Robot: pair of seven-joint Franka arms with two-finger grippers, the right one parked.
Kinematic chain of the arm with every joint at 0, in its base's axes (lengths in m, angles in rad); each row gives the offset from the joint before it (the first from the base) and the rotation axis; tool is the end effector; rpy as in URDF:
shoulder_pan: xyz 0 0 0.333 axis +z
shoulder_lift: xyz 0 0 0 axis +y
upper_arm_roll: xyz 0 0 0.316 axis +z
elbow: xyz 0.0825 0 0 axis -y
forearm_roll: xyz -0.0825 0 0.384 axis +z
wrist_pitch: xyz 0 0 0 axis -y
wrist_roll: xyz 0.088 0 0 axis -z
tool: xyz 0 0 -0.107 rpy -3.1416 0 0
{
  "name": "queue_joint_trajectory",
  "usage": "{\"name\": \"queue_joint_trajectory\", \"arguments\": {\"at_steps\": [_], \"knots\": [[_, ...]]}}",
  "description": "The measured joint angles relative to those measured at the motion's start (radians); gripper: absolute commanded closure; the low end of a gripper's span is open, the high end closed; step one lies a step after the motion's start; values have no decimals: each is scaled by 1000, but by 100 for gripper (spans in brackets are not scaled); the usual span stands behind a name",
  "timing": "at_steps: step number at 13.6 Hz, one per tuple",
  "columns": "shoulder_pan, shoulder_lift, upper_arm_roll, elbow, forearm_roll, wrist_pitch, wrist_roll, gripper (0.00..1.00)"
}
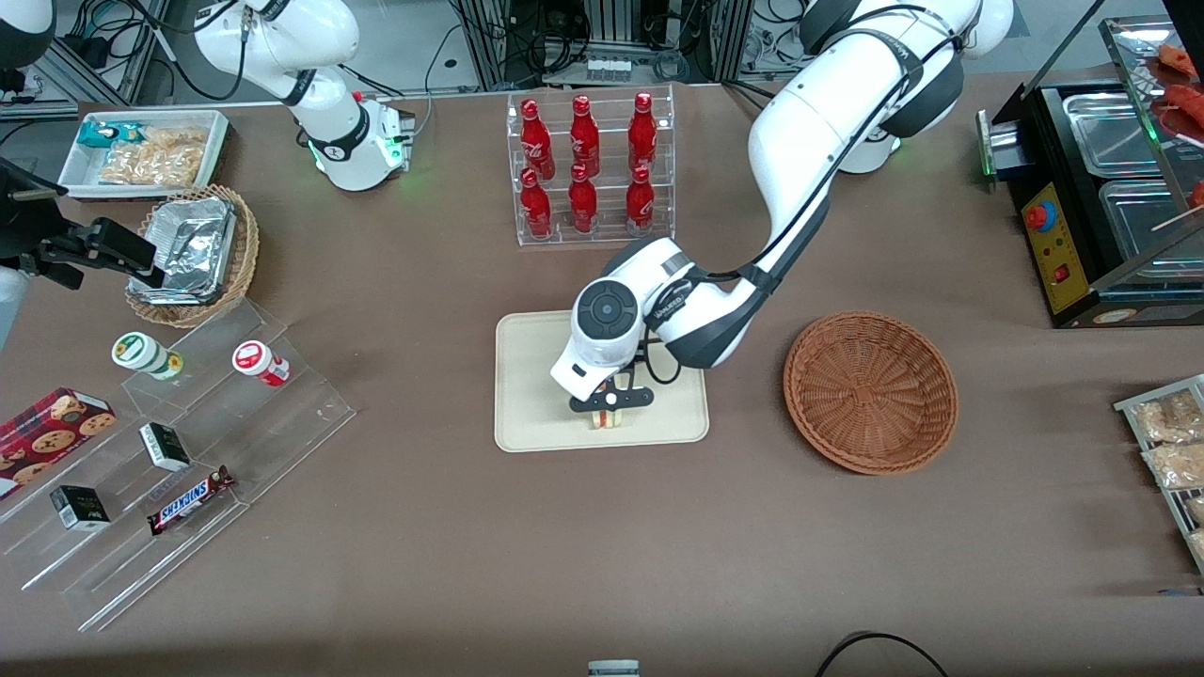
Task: Place sandwich from basket to tray
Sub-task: 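Lower the sandwich onto the tray and open the left gripper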
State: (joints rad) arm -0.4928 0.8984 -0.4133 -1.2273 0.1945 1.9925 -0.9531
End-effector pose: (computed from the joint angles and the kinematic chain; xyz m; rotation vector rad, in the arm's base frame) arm 0.5308 -0.5250 0.2491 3.0896 0.1434 -0.2459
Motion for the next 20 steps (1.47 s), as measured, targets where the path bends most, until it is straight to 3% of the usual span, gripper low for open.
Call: {"name": "queue_joint_trajectory", "arguments": {"at_steps": [5,6,7,8,9,15,20], "knots": [[-29,2,-1,1,0,-2,-22,92],[-30,3,-1,0,0,-2,-23,88],[-30,5,0,0,0,-2,-23,77],[-30,9,1,0,0,-2,-23,43],[-30,12,2,0,0,-2,-23,0],[-25,-16,3,34,0,-15,-21,0],[24,-170,5,53,0,-183,-22,0]]}}
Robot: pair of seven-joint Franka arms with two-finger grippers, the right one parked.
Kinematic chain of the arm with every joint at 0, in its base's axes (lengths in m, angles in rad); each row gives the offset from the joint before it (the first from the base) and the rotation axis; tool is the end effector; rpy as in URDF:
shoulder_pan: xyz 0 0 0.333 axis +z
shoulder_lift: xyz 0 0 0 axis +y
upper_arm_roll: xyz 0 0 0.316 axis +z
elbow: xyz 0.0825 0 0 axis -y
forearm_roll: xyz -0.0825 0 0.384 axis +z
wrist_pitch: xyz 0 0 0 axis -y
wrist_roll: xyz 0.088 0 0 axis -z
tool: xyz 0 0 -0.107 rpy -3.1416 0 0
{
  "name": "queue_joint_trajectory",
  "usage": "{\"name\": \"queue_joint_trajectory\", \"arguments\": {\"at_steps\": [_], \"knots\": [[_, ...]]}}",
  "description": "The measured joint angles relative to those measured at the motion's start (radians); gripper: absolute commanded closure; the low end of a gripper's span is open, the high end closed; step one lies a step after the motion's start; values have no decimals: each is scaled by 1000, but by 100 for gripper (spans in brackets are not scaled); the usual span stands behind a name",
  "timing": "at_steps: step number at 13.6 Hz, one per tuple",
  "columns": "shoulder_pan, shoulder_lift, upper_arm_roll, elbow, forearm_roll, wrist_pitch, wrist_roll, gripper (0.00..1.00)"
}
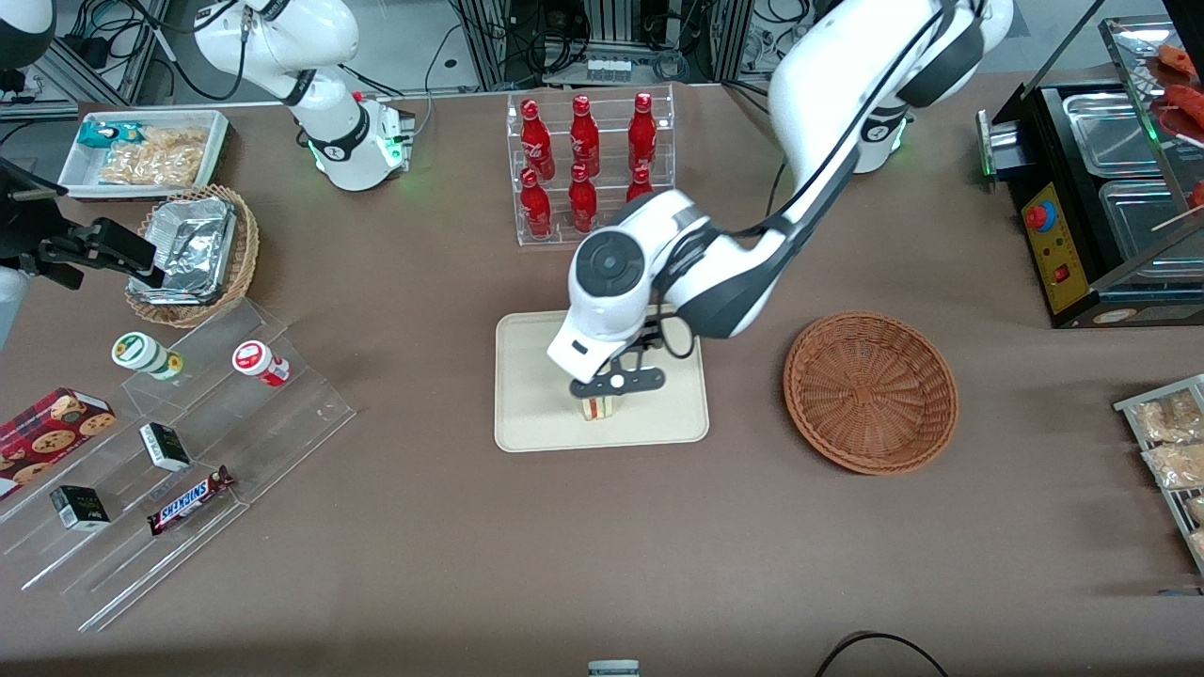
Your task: Place sandwich from basket to tray
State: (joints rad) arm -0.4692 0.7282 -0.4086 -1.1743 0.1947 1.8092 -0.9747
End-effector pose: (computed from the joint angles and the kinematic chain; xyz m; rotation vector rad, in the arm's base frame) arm 0.5447 -0.4995 0.3789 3.1140 0.2119 -0.1389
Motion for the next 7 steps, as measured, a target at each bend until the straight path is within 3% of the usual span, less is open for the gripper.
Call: {"name": "queue_joint_trajectory", "arguments": {"at_steps": [7], "knots": [[70,-127,32,-4,1,-209,-29,0]]}}
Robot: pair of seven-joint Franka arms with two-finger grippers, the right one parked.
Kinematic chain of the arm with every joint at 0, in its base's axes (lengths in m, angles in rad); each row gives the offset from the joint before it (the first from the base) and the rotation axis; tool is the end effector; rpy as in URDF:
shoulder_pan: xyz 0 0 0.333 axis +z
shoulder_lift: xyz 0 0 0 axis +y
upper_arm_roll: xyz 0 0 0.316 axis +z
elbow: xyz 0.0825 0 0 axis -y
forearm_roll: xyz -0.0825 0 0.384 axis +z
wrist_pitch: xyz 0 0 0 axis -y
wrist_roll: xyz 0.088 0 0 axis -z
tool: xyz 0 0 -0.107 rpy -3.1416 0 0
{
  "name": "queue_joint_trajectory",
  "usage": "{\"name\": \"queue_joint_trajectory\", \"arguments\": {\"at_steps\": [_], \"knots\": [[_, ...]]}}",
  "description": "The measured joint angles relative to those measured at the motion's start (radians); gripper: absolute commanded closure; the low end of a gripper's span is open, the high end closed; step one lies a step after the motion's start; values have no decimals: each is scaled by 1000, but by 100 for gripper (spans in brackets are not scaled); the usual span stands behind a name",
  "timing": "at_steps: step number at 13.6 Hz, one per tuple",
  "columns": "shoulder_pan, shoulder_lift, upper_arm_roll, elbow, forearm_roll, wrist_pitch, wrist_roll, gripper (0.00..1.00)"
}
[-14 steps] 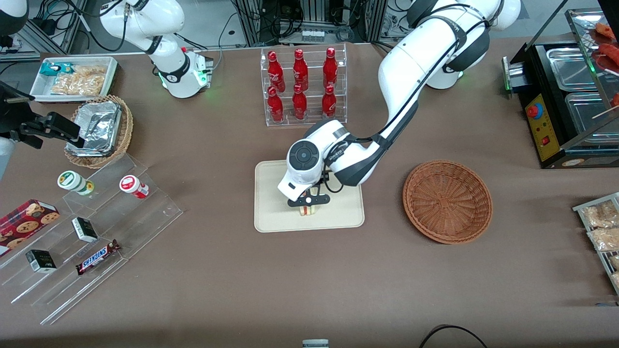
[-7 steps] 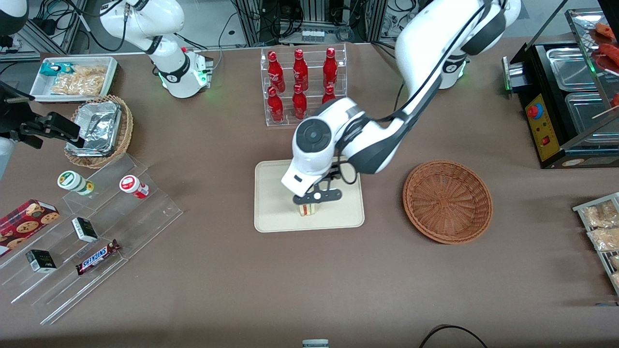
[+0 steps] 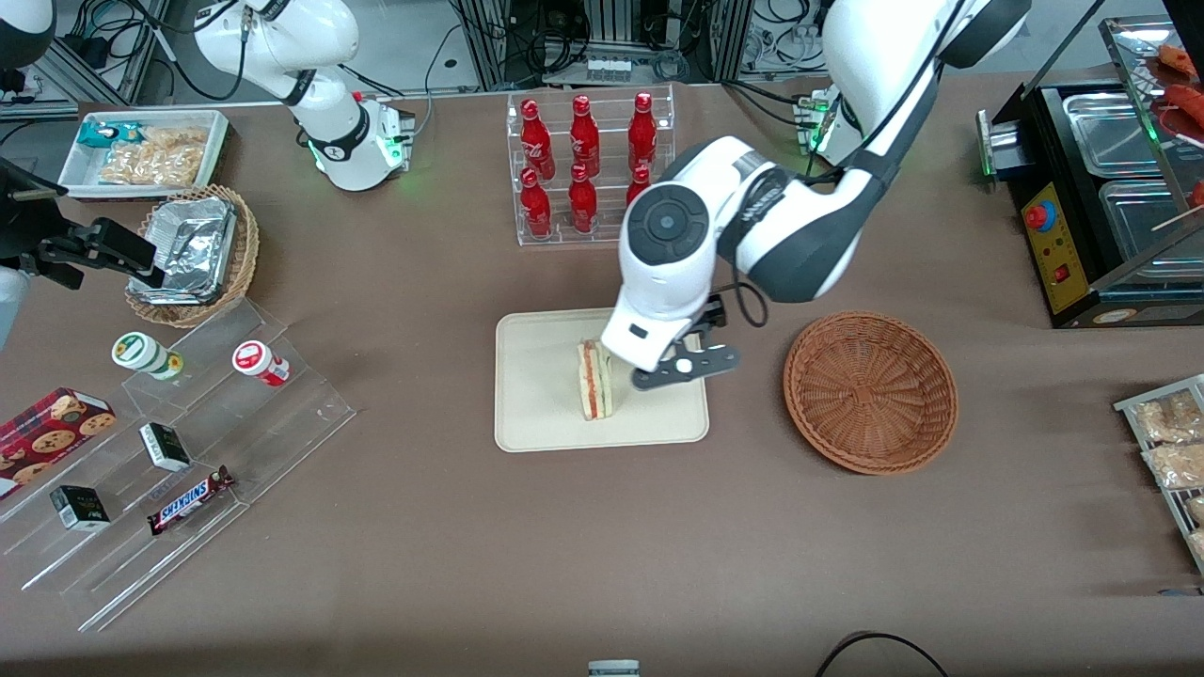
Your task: Place sandwich from basket to tray
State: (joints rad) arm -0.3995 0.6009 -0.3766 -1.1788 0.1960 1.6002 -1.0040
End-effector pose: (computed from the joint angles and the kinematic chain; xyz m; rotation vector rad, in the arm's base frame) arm 0.5608 -0.4275 0.4458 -3.0143 -0.3849 0.1576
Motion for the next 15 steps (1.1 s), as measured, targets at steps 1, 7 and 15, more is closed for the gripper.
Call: {"name": "queue_joint_trajectory", "arguments": {"at_steps": [1,7,15], "knots": [[26,-13,2,-13,0,-12,-2,0],[235,-142,3,-150,-6,-39,144,0],[388,-311,3,-348,-61,-56,411,0]]}}
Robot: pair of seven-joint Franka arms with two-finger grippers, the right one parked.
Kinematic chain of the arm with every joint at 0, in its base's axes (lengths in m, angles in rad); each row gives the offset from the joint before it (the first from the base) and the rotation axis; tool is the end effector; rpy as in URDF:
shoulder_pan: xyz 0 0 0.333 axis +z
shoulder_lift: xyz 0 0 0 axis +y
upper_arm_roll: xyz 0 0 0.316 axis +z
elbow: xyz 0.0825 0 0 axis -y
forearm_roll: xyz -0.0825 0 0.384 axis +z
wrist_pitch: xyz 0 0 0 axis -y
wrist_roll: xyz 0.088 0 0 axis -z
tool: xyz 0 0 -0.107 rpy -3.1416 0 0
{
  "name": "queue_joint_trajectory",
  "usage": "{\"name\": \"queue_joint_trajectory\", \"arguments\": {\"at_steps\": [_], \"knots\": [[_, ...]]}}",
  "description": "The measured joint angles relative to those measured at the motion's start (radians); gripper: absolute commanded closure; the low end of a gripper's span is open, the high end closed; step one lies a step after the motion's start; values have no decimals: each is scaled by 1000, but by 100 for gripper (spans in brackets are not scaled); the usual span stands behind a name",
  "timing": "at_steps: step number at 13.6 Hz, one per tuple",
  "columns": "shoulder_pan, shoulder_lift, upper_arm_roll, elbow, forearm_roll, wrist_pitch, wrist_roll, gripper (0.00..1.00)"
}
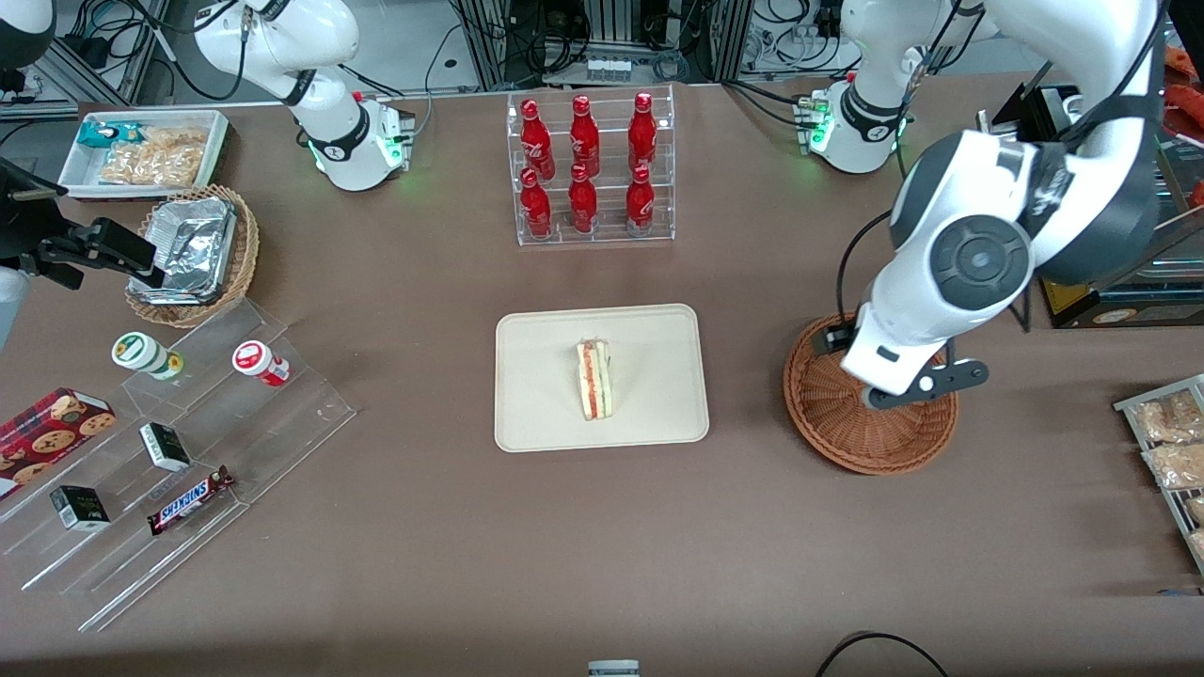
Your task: Place sandwich from basket to tray
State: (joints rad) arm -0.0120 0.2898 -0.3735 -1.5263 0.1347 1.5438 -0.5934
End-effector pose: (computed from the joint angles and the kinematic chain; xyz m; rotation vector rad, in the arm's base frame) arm 0.5845 -0.1949 0.4826 -2.9675 -0.2908 0.3130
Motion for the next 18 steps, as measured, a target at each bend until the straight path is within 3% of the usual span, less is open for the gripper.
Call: {"name": "queue_joint_trajectory", "arguments": {"at_steps": [9,18], "knots": [[114,-148,50,-19,-71,-174,323,0],[121,-250,210,-22,-84,-193,517,0]]}}
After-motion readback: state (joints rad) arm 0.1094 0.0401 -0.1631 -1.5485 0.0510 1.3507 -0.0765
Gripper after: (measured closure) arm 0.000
